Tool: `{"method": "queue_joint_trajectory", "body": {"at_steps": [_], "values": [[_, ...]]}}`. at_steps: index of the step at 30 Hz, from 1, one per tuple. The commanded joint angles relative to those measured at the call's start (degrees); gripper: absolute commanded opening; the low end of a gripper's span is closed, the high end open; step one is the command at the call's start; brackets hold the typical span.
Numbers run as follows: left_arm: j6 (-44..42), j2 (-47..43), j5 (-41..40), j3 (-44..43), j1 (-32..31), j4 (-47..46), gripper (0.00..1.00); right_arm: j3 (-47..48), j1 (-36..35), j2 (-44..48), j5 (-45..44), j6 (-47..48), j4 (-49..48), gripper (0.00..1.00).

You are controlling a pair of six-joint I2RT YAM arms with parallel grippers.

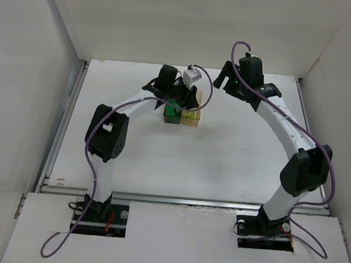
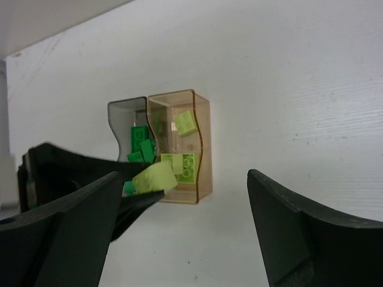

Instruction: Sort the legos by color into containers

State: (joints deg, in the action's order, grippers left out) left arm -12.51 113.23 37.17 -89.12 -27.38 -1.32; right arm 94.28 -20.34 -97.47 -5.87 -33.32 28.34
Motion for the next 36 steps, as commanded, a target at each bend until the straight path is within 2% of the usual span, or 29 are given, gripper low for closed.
{"method": "queue_joint_trajectory", "body": {"at_steps": [1, 7, 8, 12, 13, 18, 21, 25, 26, 30, 32, 36], "values": [[16.80, 2.25, 1.61, -3.60, 1.71, -1.57, 0.19, -1.11, 0.12, 1.23, -1.16, 2.82, -1.53, 0.89], [17.35, 2.79, -2.63, -3.08, 1.71, -3.95, 0.50, -1.12, 0.65, 1.76, 0.68, 3.35, -1.53, 0.89], [16.74, 2.26, -3.50, -3.08, 1.71, -3.43, 0.63, -1.12, 0.65, 1.76, 1.29, 3.87, -1.01, 0.89], [16.73, 0.77, -3.51, -2.55, 1.71, -3.42, 0.83, -1.64, 0.65, 2.89, 1.82, 3.88, -1.00, 0.89], [16.73, 0.24, -2.98, -2.55, 1.71, -3.42, 0.94, -1.64, 0.65, 2.90, 1.83, 3.88, -1.00, 0.89], [13.22, -5.28, -2.98, -3.16, 2.76, -0.18, 0.96, -4.63, 1.27, 6.84, 1.22, 3.88, -0.48, 0.91], [12.43, -10.03, -8.58, -1.77, 6.27, 0.96, 0.96, -8.91, 2.84, 10.18, -1.59, 3.88, -0.48, 0.93], [8.04, -22.48, -27.45, 5.08, 12.07, 2.20, 1.00, -16.48, 4.25, 20.18, -10.98, 3.88, -1.00, 0.99], [5.77, -24.61, -35.42, 9.36, 14.52, 2.20, 1.00, -18.06, 4.78, 22.04, -13.18, 3.88, -1.00, 0.99], [3.64, -34.99, -51.12, 23.09, 19.36, 1.23, 1.00, -26.41, 5.83, 31.27, -25.91, 3.88, -3.72, 0.99], [6.00, -41.21, -57.95, 31.93, 19.91, 0.71, 1.00, -30.72, 5.84, 36.70, -29.45, 3.18, -5.56, 0.99], [11.89, -51.14, -59.41, 44.78, 20.61, 0.09, 1.00, -35.82, 5.84, 44.71, -33.15, 3.17, -8.99, 0.99]]}}
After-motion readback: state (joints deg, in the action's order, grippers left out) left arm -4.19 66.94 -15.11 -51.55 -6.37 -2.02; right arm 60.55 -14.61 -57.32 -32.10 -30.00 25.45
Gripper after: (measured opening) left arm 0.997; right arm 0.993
